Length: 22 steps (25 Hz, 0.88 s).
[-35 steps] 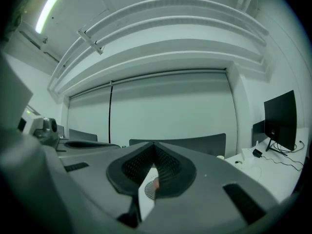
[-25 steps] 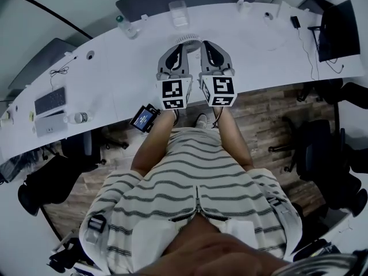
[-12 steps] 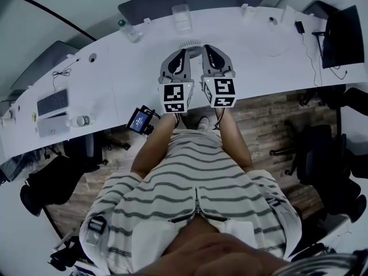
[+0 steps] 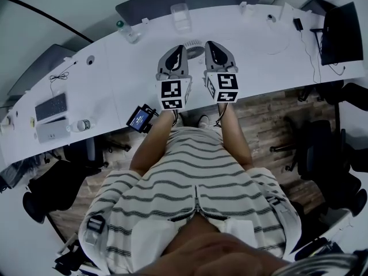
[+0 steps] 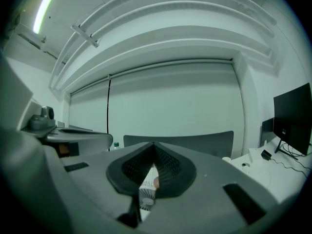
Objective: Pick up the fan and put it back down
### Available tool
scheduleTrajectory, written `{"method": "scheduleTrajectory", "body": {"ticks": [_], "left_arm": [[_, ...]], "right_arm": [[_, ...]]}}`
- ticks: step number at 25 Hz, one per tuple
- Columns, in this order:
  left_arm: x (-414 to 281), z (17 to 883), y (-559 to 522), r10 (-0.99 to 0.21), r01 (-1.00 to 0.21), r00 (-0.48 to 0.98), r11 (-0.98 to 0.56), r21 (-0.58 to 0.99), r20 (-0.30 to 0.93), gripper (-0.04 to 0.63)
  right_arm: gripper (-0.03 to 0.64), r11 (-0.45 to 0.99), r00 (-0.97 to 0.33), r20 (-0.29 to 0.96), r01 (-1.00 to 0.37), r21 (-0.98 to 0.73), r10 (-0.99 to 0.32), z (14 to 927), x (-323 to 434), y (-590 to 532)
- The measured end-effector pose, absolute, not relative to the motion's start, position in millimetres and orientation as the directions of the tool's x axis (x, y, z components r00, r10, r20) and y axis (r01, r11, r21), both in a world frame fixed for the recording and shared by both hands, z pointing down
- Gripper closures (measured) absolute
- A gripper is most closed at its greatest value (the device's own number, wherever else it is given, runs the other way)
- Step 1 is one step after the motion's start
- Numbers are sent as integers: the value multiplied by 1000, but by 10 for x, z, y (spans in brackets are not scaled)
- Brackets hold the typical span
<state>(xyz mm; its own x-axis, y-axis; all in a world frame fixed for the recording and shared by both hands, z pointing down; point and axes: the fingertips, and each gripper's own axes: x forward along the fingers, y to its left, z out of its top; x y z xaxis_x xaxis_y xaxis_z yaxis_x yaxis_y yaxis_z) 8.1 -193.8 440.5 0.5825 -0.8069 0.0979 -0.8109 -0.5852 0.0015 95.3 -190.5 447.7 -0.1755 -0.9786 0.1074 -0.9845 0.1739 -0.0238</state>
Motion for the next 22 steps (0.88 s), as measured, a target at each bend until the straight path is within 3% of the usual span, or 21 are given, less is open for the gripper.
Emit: {"method": "scheduleTrajectory", "body": {"ticks": [10, 22], "left_arm": [[84, 4450, -1999, -804, -808, 586, -589, -2, 98, 588], [-2, 4499, -2076, -821, -825, 560, -565, -14, 116, 588]], "right_arm": [[604, 331, -318, 132, -939, 95, -939, 4603, 947, -2113], [597, 551, -474, 321, -806, 217, -820, 5161, 915, -2362]]}}
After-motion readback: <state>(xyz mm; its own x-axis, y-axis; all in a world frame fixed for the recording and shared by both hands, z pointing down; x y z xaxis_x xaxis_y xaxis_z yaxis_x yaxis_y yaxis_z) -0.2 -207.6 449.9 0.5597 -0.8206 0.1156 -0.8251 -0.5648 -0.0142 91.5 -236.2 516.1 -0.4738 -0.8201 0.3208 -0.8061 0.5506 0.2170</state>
